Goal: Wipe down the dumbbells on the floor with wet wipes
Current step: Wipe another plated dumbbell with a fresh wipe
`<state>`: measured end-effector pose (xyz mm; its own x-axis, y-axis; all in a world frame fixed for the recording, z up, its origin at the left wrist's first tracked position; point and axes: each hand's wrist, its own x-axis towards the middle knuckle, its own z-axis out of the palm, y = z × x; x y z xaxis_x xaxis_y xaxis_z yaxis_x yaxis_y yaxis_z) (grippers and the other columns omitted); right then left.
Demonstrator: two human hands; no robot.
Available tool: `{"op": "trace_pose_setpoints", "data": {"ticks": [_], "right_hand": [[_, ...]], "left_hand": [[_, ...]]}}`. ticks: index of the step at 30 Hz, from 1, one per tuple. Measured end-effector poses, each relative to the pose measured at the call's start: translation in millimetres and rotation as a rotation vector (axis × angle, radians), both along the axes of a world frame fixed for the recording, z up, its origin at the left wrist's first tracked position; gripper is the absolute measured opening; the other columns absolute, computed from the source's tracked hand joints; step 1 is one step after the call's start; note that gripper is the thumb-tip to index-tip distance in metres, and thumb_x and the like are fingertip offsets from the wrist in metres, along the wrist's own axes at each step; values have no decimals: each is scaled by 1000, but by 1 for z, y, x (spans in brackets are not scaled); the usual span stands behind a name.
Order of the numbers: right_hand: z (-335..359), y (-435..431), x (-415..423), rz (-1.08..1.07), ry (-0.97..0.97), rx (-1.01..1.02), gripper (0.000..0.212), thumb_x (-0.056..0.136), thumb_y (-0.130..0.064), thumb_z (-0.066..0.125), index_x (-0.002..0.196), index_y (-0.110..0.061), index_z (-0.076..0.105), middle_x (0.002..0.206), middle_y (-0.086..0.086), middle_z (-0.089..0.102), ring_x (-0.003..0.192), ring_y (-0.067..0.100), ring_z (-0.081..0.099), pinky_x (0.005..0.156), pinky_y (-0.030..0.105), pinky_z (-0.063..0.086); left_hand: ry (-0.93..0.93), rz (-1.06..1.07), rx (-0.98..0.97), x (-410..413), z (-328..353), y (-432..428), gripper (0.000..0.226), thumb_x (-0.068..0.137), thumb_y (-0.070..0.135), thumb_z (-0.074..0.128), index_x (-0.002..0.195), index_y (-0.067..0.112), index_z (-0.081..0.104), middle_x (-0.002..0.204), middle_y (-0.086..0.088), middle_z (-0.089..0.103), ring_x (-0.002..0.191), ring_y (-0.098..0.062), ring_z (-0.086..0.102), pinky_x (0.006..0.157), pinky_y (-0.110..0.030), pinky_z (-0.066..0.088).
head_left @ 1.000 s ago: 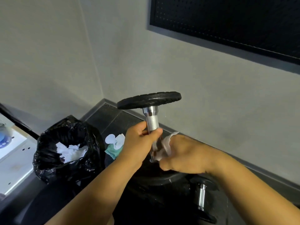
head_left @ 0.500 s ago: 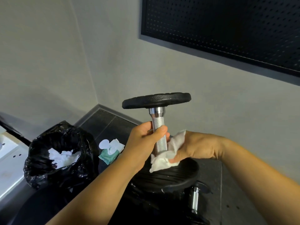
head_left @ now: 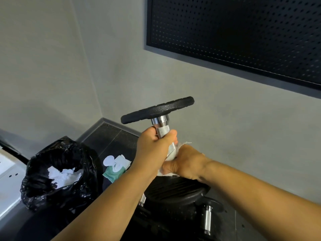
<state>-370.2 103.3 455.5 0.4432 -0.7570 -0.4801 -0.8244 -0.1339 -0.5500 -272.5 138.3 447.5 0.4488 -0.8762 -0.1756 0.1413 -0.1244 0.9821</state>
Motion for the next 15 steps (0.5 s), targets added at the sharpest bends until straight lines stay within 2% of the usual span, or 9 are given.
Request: {"op": "trace_pose_setpoints", "data": {"ticks": [2,3,6,8,10,12,13,15], "right_hand": [[6,-6,-3,65,-43,61,20,68,-29,79,79,-22,64,79,-3,67,83,18,64,93,37,48],[9,-9,-5,124,-76,117,20,70,-26,79,84,-20,66,82,1,69,82,19,66,89,35,51],[13,-18,-11,263,-205,335,41,74,-19,79,111,-10,64,110,13,69,104,28,66,100,39,49],[12,-23,-16,314,-261,450,46,78,-13,75,120,-5,59,119,19,64,112,33,61,103,42,46],[12,-26,-19,342,-277,555,45,83,-3,69,126,-1,54,122,21,62,114,34,60,104,41,45],[13,-29,-22,379,-260,582,46,84,2,66,128,0,51,118,16,64,109,26,62,102,36,47],[14,-30,-22,394,-237,568,46,83,-1,68,127,-4,53,117,12,65,109,22,63,101,34,47],[11,-29,-21,399,-148,465,47,79,-19,77,122,-17,59,116,6,67,110,22,62,102,36,46]], "left_hand": [[254,13,1,1,3,-6,5,89,16,64,87,12,63,72,-4,67,69,-15,68,74,-30,55],[357,9,10,2,3,-7,6,90,16,63,87,12,61,69,-3,63,66,-14,64,71,-29,54],[610,-128,-27,8,2,-8,14,88,19,64,79,11,55,63,-4,53,55,-13,53,66,-30,52],[747,-265,-100,13,2,-6,18,84,22,63,75,12,50,59,-1,49,50,-12,48,70,-30,54],[795,-373,-150,15,2,-5,20,85,23,63,76,13,48,59,1,46,50,-11,46,76,-30,55],[765,-419,-171,15,1,-5,18,86,22,60,76,13,48,60,1,46,51,-11,46,78,-30,55],[724,-403,-167,14,0,-5,18,88,20,59,76,13,48,61,0,46,52,-11,46,79,-31,54],[602,-296,-119,9,1,-5,18,92,16,59,76,12,51,63,-3,47,56,-13,48,78,-33,51]]}}
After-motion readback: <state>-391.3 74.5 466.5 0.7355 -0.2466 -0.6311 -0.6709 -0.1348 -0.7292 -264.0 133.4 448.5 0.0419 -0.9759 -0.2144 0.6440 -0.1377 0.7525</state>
